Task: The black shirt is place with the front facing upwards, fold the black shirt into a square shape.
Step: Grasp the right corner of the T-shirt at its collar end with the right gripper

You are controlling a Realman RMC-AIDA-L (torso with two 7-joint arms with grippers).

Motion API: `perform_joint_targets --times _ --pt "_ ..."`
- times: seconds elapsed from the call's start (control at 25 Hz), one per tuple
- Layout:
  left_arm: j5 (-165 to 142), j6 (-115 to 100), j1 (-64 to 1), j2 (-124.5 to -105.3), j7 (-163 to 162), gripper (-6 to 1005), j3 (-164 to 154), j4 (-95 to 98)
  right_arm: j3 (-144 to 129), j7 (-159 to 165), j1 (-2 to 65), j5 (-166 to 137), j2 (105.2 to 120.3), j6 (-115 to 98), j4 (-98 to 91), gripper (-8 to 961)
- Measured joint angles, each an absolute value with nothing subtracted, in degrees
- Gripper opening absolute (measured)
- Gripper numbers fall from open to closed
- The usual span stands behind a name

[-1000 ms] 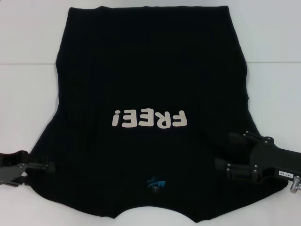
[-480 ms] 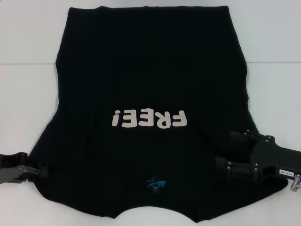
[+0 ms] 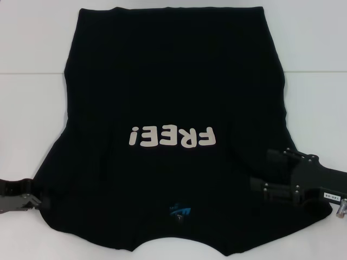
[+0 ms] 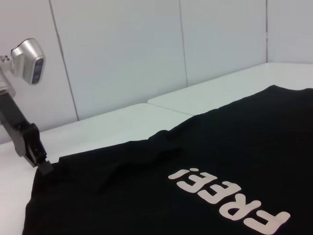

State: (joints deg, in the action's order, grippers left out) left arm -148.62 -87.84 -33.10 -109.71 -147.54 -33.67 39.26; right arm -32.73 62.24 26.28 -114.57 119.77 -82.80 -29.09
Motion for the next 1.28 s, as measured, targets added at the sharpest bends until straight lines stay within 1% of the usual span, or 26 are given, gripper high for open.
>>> perform_joint_targets --times 0.12,0.24,0.28,0.36,0.4,0.44,0.52,0.56,0.6,0.64,0.72,0.92,1.08,1.28 --pt "-148.6 -87.8 -33.2 -109.78 -147.5 26 -34.2 39.3 -32.7 65.3 26.3 -114.8 119.56 -82.8 -29.7 943" --pt "-148.6 -87.7 -33.2 -109.78 -146.8 26 -34.5 39.2 -33.0 73.8 26.2 -115.7 118.92 -82.8 -32.7 942" --pt "-148.6 -87.7 -33.3 -109.78 -146.6 26 -34.5 39.1 -33.2 78.6 26.3 -116.6 118.46 -82.9 -34.6 942" --pt "-148.5 -87.7 -33.4 -109.78 -146.1 27 -34.5 39.1 -33.5 90.2 26.9 -119.9 117.02 -83.2 -38.4 942" --pt "-148.4 -87.7 -33.5 -109.78 -145.8 27 -34.5 39.0 -33.6 96.7 27.7 -122.2 115.88 -83.3 -40.1 942" --pt "-148.3 -87.7 -33.6 -109.78 -145.6 27 -34.5 39.0 -33.8 102.1 28.7 -124.6 114.61 -83.8 -41.0 942" --pt "-148.2 -88.1 -33.8 -109.77 -145.0 27 -34.4 39.1 -34.1 112.7 31.4 -130.0 111.52 -86.2 -42.1 942" --pt "-148.2 -88.2 -33.8 -109.77 -144.9 27 -34.4 39.1 -34.1 116.9 32.6 -132.7 110.27 -88.0 -42.4 942" --pt "-148.1 -88.4 -33.9 -109.77 -144.6 27 -34.3 39.2 -34.0 120.9 33.9 -135.6 109.37 -90.0 -42.9 942" --pt "-148.1 -88.5 -33.9 -109.77 -144.4 26 -34.2 39.2 -33.8 124.9 34.9 -138.5 108.90 -91.8 -44.2 942" --pt "-148.1 -88.5 -34.0 -109.77 -143.8 26 -34.1 39.2 -33.6 131.7 36.4 -143.3 108.77 -94.7 -47.0 942" --pt "-148.1 -88.6 -34.2 -109.77 -143.0 27 -34.0 39.0 -34.0 139.2 39.1 -150.2 109.47 -99.7 -48.7 942" --pt "-148.0 -88.6 -34.3 -109.77 -142.6 26 -34.0 39.0 -34.2 139.4 39.7 -153.3 110.38 -97.5 -47.2 942" --pt "-148.0 -88.5 -34.4 -109.77 -142.6 26 -34.0 38.9 -34.6 139.0 39.5 -154.5 110.51 -94.7 -44.0 941"
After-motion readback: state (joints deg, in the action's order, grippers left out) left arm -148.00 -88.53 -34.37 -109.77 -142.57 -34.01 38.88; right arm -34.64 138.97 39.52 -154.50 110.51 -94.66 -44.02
